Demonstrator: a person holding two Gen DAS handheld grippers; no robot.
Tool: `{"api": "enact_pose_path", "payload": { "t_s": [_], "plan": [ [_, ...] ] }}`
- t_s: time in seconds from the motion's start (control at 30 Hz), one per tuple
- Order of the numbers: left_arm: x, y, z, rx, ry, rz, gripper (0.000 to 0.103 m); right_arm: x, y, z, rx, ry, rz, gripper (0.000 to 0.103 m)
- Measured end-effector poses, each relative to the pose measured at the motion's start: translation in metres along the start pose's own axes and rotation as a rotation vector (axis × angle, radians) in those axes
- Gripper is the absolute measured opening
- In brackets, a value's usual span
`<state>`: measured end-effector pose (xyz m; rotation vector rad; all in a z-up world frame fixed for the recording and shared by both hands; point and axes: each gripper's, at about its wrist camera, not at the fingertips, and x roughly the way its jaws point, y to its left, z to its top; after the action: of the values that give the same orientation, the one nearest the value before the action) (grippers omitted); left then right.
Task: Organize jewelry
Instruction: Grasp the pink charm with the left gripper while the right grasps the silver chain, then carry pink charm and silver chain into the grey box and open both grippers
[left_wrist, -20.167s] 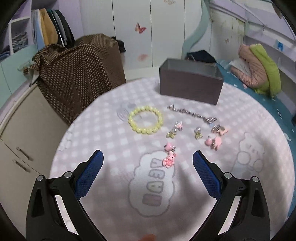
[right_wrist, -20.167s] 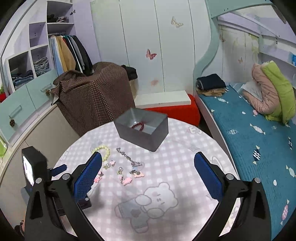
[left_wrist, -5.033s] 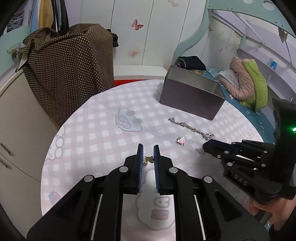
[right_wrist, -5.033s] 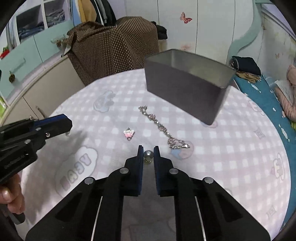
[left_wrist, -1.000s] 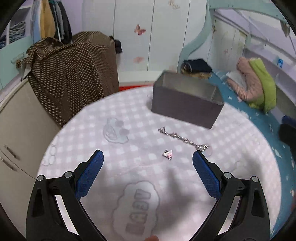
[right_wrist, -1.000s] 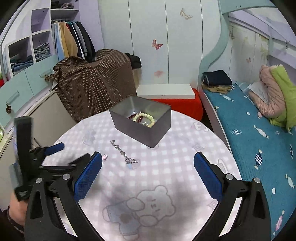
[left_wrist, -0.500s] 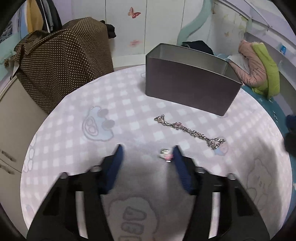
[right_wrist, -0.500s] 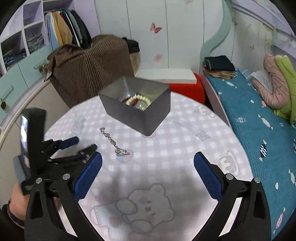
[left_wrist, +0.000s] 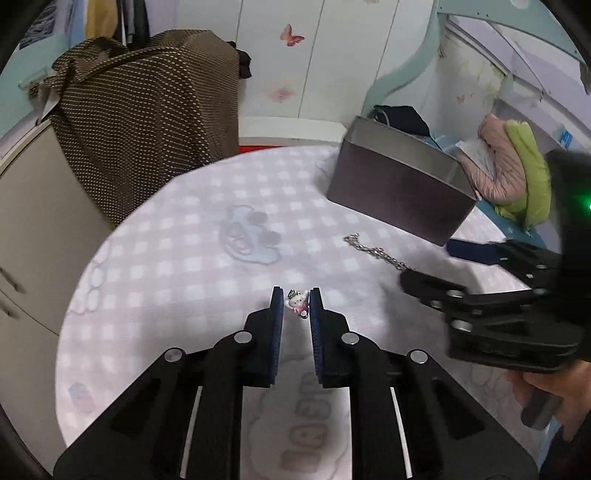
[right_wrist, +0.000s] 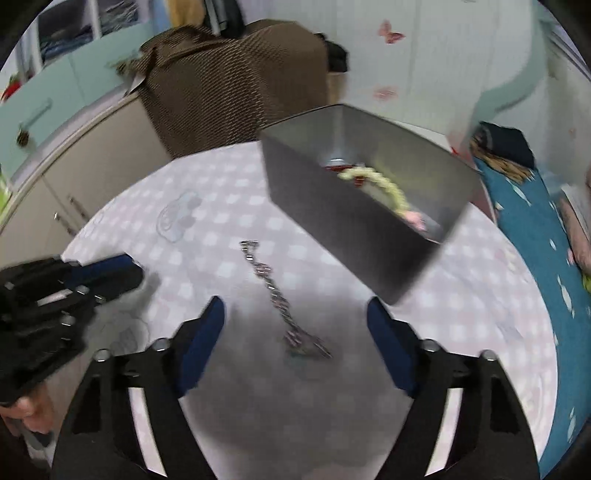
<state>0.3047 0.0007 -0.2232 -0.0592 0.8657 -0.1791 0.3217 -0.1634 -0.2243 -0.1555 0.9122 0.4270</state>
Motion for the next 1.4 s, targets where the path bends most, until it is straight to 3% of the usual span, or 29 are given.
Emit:
{"api": "enact_pose_path", "payload": {
  "t_s": [0.1,0.17,0.23,0.33,0.47,0.87,1.1,1.4],
  "plan": [
    [-0.007,0.007,0.001,-0.014,-0.008,0.0,0.015,0.011,0.008,-0.002,-0.051,0.015,-0.019,0.04],
    [-0.011,0.012,0.0,-0.024,-0.012,0.0,0.015,0.01,0.01,-0.003,-0.062,0.001,-0.028,0.018],
    [-0.012,0.013,-0.001,-0.029,-0.012,-0.005,0.015,0.009,0.014,-0.003,-0.078,0.005,-0.043,0.007],
    [-0.013,0.013,0.0,-0.029,-0.015,-0.012,0.015,0.009,0.021,-0.004,-0.116,0.013,-0.068,0.006],
    [-0.015,0.013,0.001,-0.025,-0.022,-0.018,0.015,0.002,0.015,-0.006,-0.066,0.015,-0.02,0.005],
    [-0.039,0.001,0.019,0.014,-0.08,-0.04,0.015,-0.068,0.001,0.01,-0.006,-0.091,0.089,0.005],
    [-0.065,-0.018,0.052,0.073,-0.148,-0.069,0.015,-0.118,-0.006,0.031,-0.015,-0.182,0.098,0.005],
    [-0.096,-0.059,0.127,0.174,-0.27,-0.104,0.015,-0.159,-0.021,0.073,-0.039,-0.283,0.037,0.005]
  ]
}}
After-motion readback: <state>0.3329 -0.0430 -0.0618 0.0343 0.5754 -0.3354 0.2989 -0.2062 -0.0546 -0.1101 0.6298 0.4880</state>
